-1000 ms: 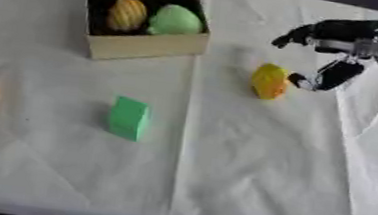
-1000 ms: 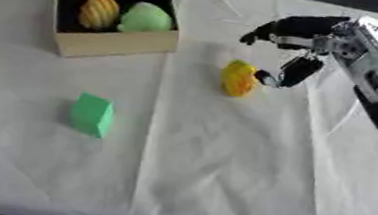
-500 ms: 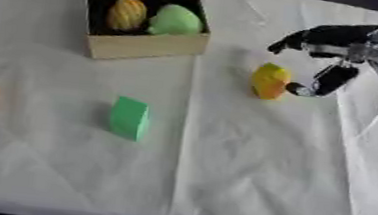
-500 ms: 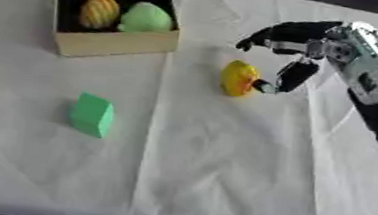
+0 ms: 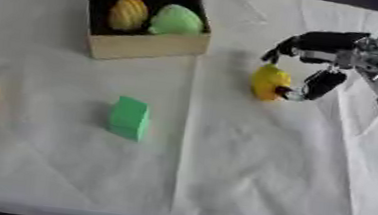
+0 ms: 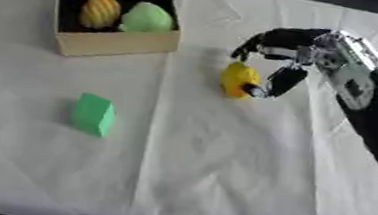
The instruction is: Pick up objects on the table and place them in the box.
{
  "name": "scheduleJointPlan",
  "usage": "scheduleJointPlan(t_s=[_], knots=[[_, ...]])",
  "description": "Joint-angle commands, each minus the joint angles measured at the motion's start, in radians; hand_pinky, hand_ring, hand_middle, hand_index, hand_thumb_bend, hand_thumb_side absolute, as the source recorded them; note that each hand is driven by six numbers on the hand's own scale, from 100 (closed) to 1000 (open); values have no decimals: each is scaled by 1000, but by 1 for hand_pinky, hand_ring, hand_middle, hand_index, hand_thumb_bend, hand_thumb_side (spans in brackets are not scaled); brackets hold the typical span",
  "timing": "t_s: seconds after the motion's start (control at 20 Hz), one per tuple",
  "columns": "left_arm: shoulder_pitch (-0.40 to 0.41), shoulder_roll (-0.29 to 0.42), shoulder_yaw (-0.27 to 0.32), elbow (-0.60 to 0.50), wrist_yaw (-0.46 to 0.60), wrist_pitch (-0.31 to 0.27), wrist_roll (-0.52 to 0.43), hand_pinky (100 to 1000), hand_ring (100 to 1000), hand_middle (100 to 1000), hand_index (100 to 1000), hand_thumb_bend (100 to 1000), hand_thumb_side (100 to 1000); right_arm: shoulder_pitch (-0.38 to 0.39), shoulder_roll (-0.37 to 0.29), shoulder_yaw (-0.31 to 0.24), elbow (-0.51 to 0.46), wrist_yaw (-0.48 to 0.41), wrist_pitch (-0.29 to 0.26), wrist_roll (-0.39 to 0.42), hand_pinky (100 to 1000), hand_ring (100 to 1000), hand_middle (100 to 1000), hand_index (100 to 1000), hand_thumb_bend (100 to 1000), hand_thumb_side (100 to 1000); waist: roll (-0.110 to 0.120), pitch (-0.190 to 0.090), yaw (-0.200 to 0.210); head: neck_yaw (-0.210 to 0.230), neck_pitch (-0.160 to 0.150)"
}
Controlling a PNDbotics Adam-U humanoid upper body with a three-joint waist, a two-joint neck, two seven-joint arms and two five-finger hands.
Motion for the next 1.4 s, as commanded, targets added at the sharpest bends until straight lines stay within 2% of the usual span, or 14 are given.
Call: scheduleJointPlan(t_s=[0.05, 0.25, 0.5, 0.6, 0.75, 1.1, 1.4], knots=[[-10, 6, 2, -20, 4, 0, -3, 849, 829, 769, 811, 100, 661, -10, -15, -4, 1, 6, -4, -6, 798, 912, 754, 886, 179, 426, -6, -12, 1, -4, 4], [-10, 5, 2, -20, 6, 0, -4, 849, 829, 769, 811, 100, 661, -9, -10, 0, 5, 10, -13, 5, 794, 900, 703, 852, 173, 453, -6, -13, 2, -5, 4], [-11, 2, 2, -20, 7, -1, -4, 849, 829, 770, 811, 100, 661, -10, -1, -2, 8, 4, -22, 17, 775, 874, 634, 802, 122, 421, -6, -13, 3, -5, 4], [-12, 2, 2, -20, 7, -1, -4, 849, 830, 770, 811, 100, 660, -9, 3, -5, 7, -3, -20, 10, 760, 851, 585, 755, 104, 383, -6, -12, 3, -5, 3], [-13, 2, 2, -20, 8, -1, -4, 849, 830, 770, 811, 100, 659, -8, 7, -9, 2, -14, -13, -17, 723, 797, 521, 690, 100, 244, -5, -13, 3, -4, 3], [-11, 5, 3, -20, 6, 0, -4, 849, 830, 770, 811, 100, 658, -28, 2, -22, -26, -43, 19, -103, 688, 745, 476, 641, 100, 254, -5, -19, -2, -6, 4], [-7, 6, 3, -20, 5, 1, -4, 849, 831, 771, 811, 100, 658, -77, -4, -33, -68, -77, 45, -132, 668, 706, 461, 638, 100, 241, -7, -25, -6, -3, 4]])
